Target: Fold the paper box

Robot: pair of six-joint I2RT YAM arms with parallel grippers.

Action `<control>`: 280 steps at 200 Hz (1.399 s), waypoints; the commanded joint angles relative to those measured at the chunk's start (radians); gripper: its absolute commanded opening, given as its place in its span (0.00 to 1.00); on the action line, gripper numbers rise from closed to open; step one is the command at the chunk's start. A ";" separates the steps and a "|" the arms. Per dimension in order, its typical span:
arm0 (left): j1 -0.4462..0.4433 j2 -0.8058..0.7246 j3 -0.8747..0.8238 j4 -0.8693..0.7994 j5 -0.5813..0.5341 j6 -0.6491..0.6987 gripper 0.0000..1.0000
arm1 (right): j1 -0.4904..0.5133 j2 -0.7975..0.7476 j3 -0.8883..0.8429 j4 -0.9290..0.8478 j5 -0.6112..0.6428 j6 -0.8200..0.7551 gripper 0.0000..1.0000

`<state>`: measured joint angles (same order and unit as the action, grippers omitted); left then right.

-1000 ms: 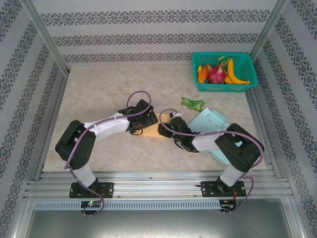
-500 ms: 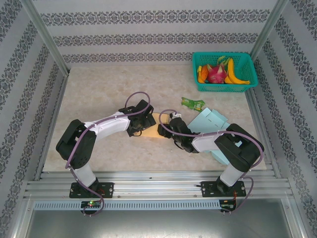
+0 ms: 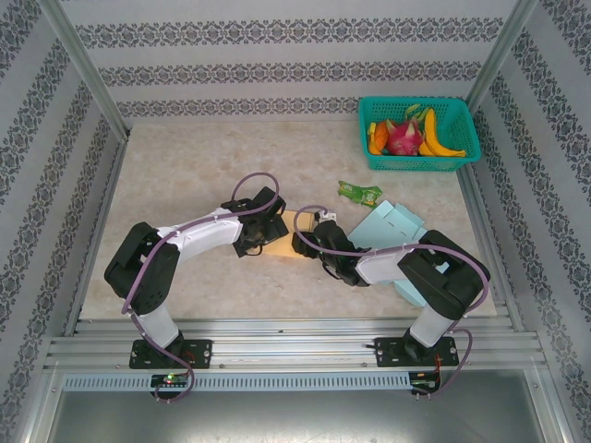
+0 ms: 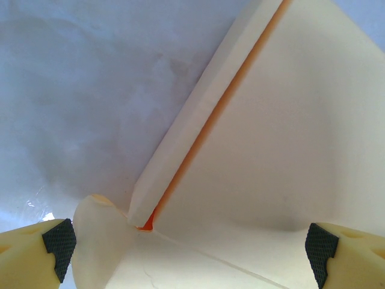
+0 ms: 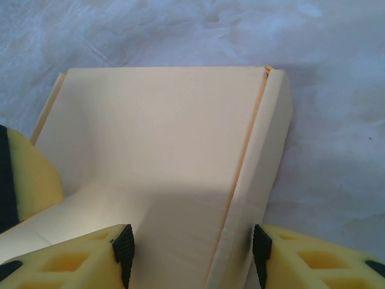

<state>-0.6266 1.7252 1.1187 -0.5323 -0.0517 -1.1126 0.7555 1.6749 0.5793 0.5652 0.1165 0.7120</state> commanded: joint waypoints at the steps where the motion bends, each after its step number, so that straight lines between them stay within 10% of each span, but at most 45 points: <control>1: -0.002 -0.006 -0.009 0.015 -0.002 -0.019 1.00 | 0.011 0.019 -0.013 -0.002 0.020 0.012 0.56; 280: -0.004 0.036 -0.078 0.106 0.024 -0.014 0.84 | 0.010 -0.014 -0.039 -0.010 0.018 0.000 0.57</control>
<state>-0.6273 1.7306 1.0706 -0.4282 -0.0189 -1.1126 0.7555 1.6749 0.5659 0.5842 0.1272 0.7120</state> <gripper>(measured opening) 0.844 0.571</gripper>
